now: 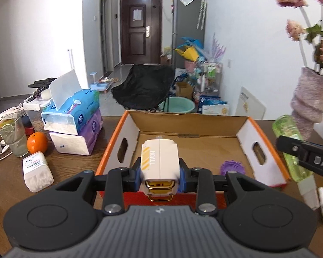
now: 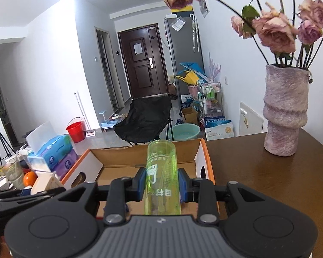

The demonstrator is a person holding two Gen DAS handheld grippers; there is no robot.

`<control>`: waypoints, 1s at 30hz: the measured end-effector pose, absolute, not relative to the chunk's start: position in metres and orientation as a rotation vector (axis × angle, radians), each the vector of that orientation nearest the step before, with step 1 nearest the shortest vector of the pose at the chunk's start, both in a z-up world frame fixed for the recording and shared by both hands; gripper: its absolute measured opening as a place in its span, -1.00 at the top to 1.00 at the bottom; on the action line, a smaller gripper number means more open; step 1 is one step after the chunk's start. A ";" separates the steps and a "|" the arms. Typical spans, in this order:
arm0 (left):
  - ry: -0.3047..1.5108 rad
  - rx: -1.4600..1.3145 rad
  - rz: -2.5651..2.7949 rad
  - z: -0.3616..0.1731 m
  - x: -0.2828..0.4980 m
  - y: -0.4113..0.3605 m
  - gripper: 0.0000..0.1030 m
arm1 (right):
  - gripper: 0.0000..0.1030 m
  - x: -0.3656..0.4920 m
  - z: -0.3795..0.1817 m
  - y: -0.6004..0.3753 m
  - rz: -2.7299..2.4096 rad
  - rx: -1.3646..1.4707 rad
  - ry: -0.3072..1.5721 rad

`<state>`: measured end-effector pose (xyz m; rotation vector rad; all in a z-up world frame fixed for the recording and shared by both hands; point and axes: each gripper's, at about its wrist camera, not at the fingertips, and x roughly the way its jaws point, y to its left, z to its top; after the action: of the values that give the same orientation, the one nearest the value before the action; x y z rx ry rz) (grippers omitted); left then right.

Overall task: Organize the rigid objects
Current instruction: 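Carry the plug adapter with the left tool while the right carries the bottle over the box, then open the left gripper over the box while the right opens to drop the bottle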

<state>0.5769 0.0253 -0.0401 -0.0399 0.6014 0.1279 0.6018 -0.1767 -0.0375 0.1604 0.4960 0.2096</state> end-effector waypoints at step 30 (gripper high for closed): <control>0.672 0.012 0.162 -0.070 0.664 0.035 -0.44 | 0.38 0.706 -0.086 -0.152 0.198 0.174 0.609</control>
<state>0.6639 0.0348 -0.0702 0.0117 0.6724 0.1623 0.7059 -0.1523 -0.0858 0.1736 0.6092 0.1977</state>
